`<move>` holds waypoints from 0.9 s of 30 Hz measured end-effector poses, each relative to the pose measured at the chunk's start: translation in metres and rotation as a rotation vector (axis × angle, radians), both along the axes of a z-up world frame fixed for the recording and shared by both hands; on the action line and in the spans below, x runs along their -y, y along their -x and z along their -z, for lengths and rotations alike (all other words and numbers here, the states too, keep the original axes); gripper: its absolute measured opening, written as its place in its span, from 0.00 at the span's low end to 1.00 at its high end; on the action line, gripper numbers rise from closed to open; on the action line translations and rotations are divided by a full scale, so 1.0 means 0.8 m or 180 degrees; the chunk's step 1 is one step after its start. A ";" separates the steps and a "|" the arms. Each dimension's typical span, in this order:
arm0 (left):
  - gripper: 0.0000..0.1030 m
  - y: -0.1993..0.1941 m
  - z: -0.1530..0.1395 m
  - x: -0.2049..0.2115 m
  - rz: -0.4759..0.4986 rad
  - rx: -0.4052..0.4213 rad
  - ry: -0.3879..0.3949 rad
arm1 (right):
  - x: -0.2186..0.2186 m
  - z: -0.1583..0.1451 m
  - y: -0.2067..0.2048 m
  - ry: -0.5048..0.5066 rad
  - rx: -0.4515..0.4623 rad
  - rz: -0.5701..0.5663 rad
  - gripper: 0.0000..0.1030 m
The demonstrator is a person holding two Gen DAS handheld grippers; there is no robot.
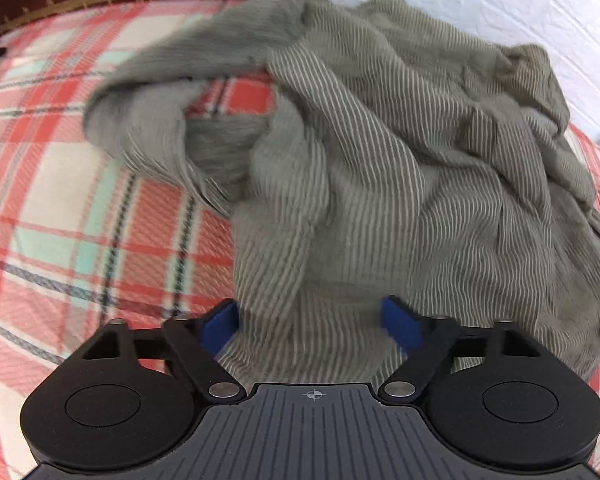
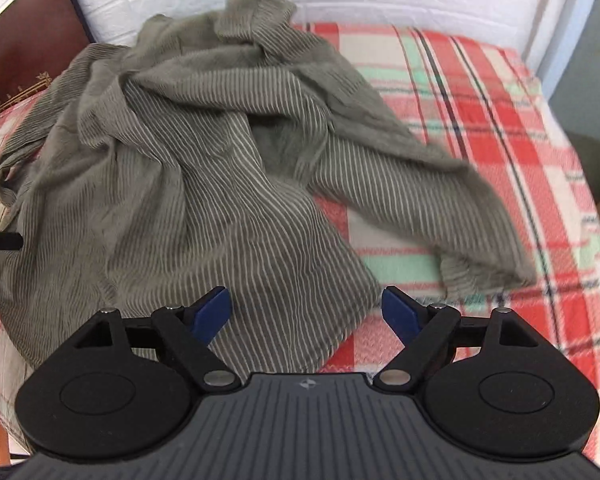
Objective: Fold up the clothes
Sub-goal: 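Grasp the shirt body with the left gripper while the right gripper grasps another edge, lift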
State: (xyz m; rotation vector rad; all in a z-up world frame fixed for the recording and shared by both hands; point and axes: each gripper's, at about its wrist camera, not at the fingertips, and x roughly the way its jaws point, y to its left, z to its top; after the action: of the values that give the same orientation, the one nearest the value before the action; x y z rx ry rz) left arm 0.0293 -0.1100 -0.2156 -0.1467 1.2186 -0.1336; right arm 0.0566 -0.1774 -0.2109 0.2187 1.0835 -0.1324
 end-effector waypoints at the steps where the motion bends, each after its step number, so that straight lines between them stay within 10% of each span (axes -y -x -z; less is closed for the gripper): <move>1: 0.58 0.000 0.004 0.001 -0.0001 -0.0039 -0.0028 | 0.000 0.005 0.000 -0.0047 -0.0014 0.0030 0.80; 4: 0.13 0.007 -0.002 -0.005 -0.0053 -0.0009 -0.0014 | 0.001 0.018 -0.003 -0.0393 -0.0088 -0.0008 0.49; 7: 0.04 0.017 -0.014 -0.016 -0.0120 0.0067 0.0030 | 0.003 0.009 0.001 -0.0676 -0.0045 -0.0038 0.02; 19: 0.00 0.086 -0.116 -0.043 -0.0211 0.0535 0.0196 | 0.010 -0.130 0.083 -0.0995 0.0612 -0.0254 0.01; 27: 0.00 0.133 -0.077 -0.054 -0.0192 0.0075 -0.0006 | 0.003 -0.106 0.128 -0.1099 0.0146 -0.0195 0.01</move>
State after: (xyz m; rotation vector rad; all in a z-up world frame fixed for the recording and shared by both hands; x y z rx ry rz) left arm -0.0772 -0.0670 -0.1540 -0.1795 1.1897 -0.0815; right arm -0.0458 -0.1798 -0.1260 0.4956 1.0618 0.1159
